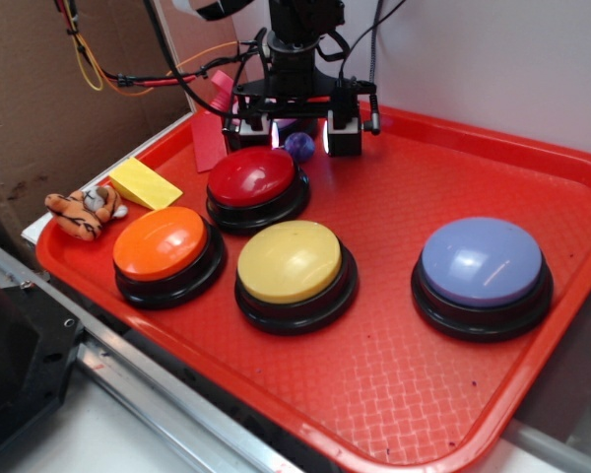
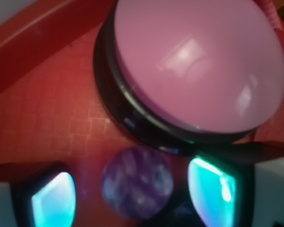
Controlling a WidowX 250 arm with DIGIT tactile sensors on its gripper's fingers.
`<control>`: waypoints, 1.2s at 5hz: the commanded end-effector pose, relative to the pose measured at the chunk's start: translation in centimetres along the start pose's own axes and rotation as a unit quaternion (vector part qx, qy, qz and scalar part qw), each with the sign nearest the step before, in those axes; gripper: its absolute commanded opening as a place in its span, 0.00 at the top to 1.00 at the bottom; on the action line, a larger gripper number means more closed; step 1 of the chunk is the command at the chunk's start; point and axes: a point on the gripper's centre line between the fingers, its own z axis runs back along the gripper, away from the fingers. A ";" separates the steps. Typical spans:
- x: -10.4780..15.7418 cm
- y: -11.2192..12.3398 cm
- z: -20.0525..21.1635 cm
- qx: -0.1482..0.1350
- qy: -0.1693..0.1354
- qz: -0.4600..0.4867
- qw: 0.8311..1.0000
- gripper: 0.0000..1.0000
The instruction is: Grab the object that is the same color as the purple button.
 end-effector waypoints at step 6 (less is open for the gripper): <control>0.0 -0.9 11.6 -0.129 0.006 -0.241 0.962 1.00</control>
